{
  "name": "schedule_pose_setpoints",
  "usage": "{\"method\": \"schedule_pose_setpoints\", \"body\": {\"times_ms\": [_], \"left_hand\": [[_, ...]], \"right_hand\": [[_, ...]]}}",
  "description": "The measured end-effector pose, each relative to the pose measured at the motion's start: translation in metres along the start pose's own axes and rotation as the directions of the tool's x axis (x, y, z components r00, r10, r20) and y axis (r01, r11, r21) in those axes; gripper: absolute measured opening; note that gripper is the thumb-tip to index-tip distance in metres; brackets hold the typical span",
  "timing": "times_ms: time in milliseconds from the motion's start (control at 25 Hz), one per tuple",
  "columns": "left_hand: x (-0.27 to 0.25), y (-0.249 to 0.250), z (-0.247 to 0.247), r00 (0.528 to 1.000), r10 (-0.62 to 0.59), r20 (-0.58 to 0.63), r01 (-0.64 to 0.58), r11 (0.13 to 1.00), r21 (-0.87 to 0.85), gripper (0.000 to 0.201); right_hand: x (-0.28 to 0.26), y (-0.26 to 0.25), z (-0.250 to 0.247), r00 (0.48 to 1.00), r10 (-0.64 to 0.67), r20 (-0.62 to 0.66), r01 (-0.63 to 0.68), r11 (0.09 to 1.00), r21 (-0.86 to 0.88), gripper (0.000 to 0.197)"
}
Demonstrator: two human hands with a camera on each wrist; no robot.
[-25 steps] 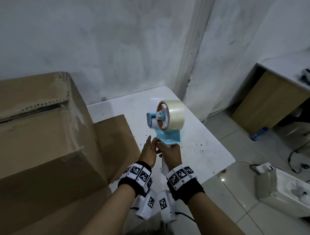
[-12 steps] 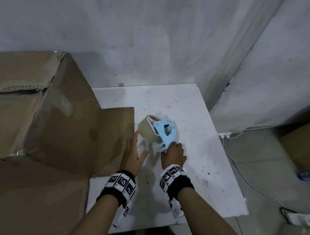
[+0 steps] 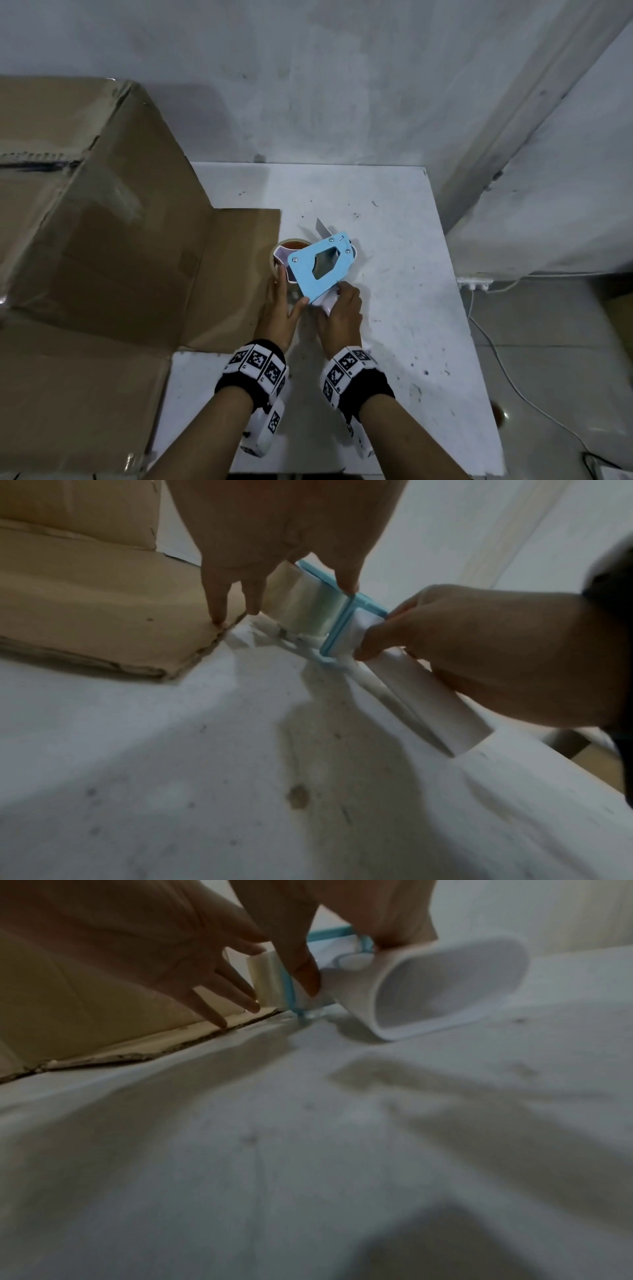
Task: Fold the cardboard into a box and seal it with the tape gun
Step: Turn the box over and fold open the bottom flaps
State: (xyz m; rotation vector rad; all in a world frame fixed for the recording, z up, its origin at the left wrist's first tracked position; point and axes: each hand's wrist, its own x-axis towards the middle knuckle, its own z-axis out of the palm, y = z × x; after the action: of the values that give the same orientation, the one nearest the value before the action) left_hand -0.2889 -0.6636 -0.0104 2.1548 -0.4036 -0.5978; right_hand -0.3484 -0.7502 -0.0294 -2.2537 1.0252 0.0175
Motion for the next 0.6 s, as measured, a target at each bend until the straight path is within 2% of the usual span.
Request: {"method": "schedule_pose_setpoints", "body": {"times_ms": [80,120,200,240,320,400,480,600], "left_hand": [[0.001,-0.004,0.003,0.999,0.044,-0.016,-0.044,0.999,0.006,0.072],[0.001,-0.004,0.004,0.999,0.051,-0.003,-0.051,0.999,-0.018,0.073],[0.001,-0.006,0.007,1.0,0.021,0.004,-0.02,0.983,-0.182,0.078],[0.002,-0.009,0.007,1.0,-0.01,-0.014,0.006,0.974,-0.226,0.082],[0.001,-0.015,0.004,0.998,-0.059,-0.033,0.052,0.984,-0.169,0.086],[0.0,-0.024,-0.003,0.998,-0.059,-0.029,0.061,0.997,0.041,0.078],[-0.005,-0.029,-0.015,0.999,-0.018,-0.035,0.028,0.955,0.296,0.066],[-0.017,-0.029,-0.035,0.997,0.018,-0.069,0.003,0.958,0.287,0.049]], "right_hand": [[0.004,0.007,0.003,0.999,-0.012,0.039,0.005,0.983,0.183,0.048],[0.006,0.011,0.004,1.0,0.005,0.0,-0.005,0.956,0.294,0.04],[0.008,0.015,-0.003,0.991,0.083,-0.105,-0.042,0.938,0.343,0.019],[0.009,0.016,-0.006,0.986,0.121,-0.117,-0.076,0.939,0.335,0.017],[0.009,0.018,-0.011,0.986,0.133,-0.104,-0.094,0.944,0.315,0.015],[0.01,0.014,-0.012,0.978,0.139,-0.155,-0.089,0.953,0.29,0.012],[0.003,0.003,-0.014,0.971,0.07,-0.23,-0.037,0.989,0.144,0.011],[-0.009,-0.015,-0.014,0.92,-0.238,-0.311,0.223,0.971,-0.082,0.016]]}}
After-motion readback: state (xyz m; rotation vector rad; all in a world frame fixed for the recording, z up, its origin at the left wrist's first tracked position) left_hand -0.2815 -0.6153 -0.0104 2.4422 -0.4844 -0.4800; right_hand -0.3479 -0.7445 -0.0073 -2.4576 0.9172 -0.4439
